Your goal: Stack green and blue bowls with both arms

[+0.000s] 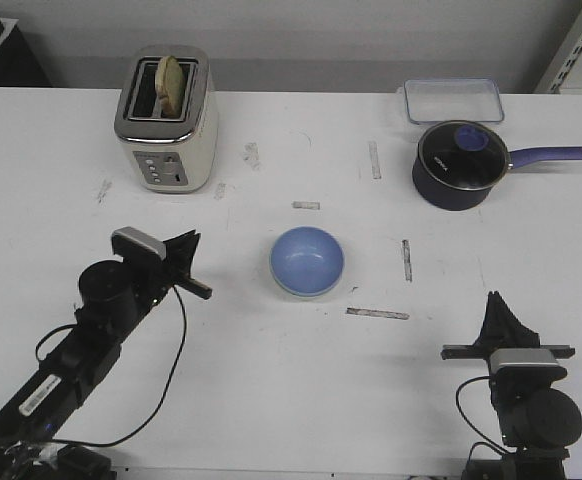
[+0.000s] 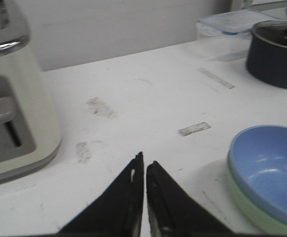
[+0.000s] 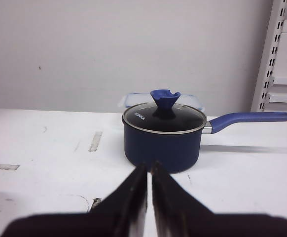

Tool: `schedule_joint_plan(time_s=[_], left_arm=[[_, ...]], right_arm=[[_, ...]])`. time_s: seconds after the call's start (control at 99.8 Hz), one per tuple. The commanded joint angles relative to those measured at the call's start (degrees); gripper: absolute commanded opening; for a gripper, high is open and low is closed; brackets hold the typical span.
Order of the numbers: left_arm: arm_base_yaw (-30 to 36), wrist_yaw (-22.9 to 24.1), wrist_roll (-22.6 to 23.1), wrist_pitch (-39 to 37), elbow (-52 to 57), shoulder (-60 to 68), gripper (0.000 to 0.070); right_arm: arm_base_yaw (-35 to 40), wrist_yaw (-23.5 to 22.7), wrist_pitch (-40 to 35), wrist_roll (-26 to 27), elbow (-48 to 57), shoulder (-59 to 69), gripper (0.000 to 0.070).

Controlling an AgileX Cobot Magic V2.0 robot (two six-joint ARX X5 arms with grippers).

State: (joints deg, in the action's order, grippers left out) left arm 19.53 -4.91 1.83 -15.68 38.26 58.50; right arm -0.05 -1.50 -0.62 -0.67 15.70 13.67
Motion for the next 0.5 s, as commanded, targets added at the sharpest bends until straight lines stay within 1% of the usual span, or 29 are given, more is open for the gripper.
schedule_joint_plan(time_s=[0.0,0.09,0.231,0.421,0.491], left_arm=[[-1.49,0.07,-1.31,-0.59,-2.16,-3.06,0.0],[-4.79,0.07,-1.4,-0.13,-6.36,-8.28,0.0],[-10.05,0.07,-1.42,2.93,-12.11,-17.07,0.0],[-15.56,0.11,-1.42,10.08,-18.03,-30.01,0.0],[-16.96,1.03,-1.4,13.75,-18.86,-34.45,0.0]], right_arm=[[0.0,0.02,0.61,-0.48,0.04,-0.13,0.0005],[0.0,0.02,0.61,-0.48,0.04,-0.13,0.0005],[0.0,0.02,0.61,-0.48,0.04,-0.13,0.0005],[0.0,0.02,0.61,-0.48,0.04,-0.13,0.0005],[0.0,0.02,0.61,-0.48,0.04,-0.13,0.0005]])
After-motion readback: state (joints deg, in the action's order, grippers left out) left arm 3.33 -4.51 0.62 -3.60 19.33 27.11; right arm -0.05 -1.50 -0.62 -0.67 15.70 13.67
